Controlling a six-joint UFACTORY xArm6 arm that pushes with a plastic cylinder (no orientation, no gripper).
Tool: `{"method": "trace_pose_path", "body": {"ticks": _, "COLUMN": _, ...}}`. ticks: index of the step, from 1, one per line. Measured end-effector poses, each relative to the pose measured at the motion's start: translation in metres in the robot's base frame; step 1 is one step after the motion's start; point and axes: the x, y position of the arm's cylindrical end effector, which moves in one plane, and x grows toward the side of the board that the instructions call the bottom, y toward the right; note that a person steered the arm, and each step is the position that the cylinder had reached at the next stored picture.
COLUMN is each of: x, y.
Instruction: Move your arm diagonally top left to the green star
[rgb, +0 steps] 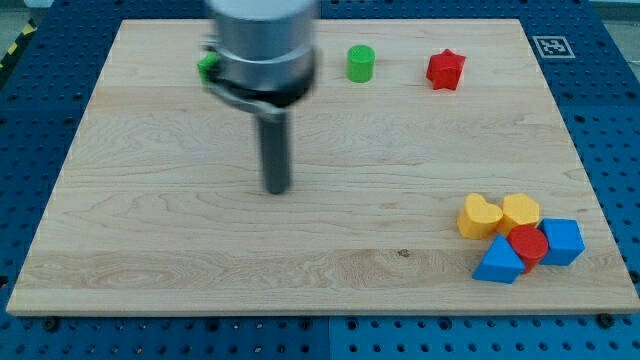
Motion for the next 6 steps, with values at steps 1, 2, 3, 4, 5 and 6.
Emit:
{"method": "trace_pose_path", "body": {"ticks": 1, "x": -0.031, "y": -0.086}}
{"method": "trace_pose_path", "body": {"ticks": 2, "x": -0.091, "y": -0.130}}
{"method": "trace_pose_path", "body": {"ticks": 3, "x": -0.150, "y": -0.154}}
{"method": "trace_pose_path", "body": {"ticks": 4, "x": -0.189, "y": -0.143}}
{"method": "trace_pose_path", "body": {"ticks": 5, "x": -0.222, "y": -0.097}}
{"method": "trace_pose_path", "body": {"ticks": 6, "x": -0.214, "y": -0.091}}
